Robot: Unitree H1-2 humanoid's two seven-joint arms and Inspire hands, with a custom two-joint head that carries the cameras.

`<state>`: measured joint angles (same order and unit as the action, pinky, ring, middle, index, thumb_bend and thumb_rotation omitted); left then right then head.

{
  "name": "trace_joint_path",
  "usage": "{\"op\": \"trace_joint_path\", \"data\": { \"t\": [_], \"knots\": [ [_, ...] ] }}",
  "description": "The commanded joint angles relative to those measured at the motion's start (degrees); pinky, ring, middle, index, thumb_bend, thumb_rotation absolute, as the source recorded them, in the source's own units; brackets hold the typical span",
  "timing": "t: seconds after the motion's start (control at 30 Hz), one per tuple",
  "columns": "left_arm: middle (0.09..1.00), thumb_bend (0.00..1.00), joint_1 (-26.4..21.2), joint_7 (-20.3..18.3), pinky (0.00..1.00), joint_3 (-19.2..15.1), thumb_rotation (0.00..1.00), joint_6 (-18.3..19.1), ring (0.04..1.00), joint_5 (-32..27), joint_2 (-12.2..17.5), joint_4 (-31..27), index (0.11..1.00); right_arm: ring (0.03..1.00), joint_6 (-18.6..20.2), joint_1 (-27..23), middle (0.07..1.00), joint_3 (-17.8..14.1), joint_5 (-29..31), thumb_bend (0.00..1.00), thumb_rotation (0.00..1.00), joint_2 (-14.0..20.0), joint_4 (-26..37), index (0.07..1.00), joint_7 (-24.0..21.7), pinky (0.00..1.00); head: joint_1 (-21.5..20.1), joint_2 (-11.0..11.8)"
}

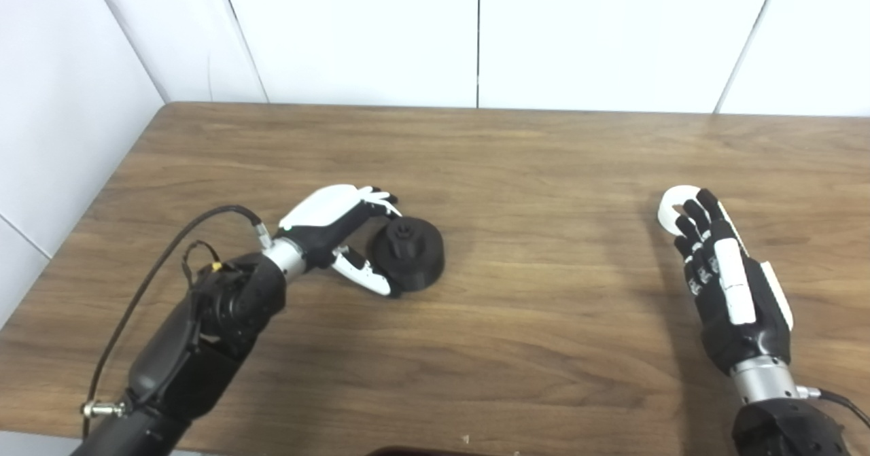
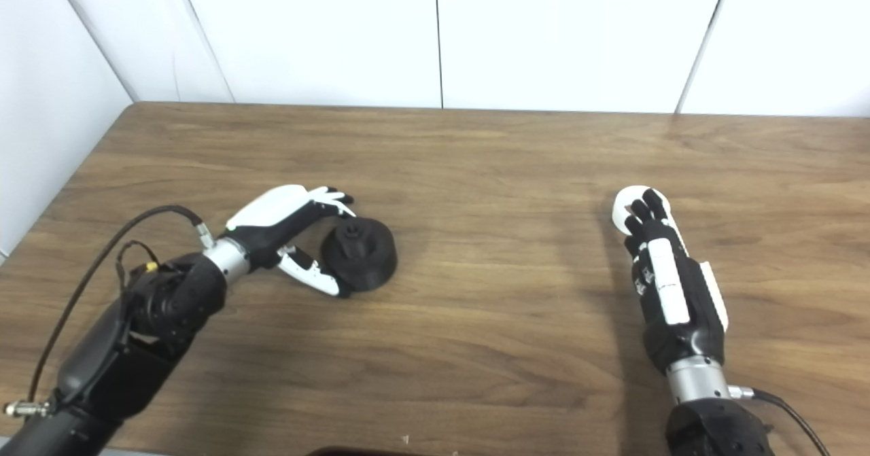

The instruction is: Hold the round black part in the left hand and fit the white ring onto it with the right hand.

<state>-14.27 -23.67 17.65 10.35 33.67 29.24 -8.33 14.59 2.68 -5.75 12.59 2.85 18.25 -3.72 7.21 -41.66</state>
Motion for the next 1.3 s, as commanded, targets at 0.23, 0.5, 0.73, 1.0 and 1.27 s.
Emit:
{"op": "trace_joint_path", "data": {
  "t": [0.23,0.5,0.73,1.0,1.27],
  "knots": [
    [0.951,0.83,0.98,-1.73,0.91,2.7,0.34,-1.83,1.0,1.06,-2.43,-5.0,0.692,0.971,-1.01,0.67,0.96,0.15,0.19,0.63,0.77,0.23,2.57,0.966,-0.19,1.0,-0.28,-0.15],
    [0.95,0.82,2.53,-2.78,0.89,4.57,0.34,-1.9,1.0,2.12,-4.57,-8.43,0.686,0.976,-0.51,0.77,0.96,0.08,0.14,0.62,0.77,0.14,3.23,0.968,0.04,1.0,-0.58,-0.43],
    [0.945,0.83,3.86,-2.11,0.88,5.99,0.33,-3.9,0.987,3.32,-6.31,-9.55,0.682,0.987,-0.32,0.35,0.96,0.12,-0.21,0.61,0.77,0.44,3.47,0.975,0.02,1.0,-1.07,-0.7],
    [0.95,0.83,4.03,-2.17,0.87,6.69,0.34,-5.08,0.991,5.06,-7.06,-9.35,0.685,0.997,0.54,-0.07,0.969,-0.39,0.31,0.63,0.76,0.52,4.15,0.977,0.12,1.0,-1.29,-0.83],
    [0.945,0.83,4.16,-2.2,0.85,6.13,0.32,-5.45,0.985,4.73,-7.18,-9.53,0.681,0.983,1.48,-1.61,0.96,-2.8,2.76,0.62,0.64,0.53,7.04,0.928,0.91,1.0,-1.41,-1.18]
  ]
}}
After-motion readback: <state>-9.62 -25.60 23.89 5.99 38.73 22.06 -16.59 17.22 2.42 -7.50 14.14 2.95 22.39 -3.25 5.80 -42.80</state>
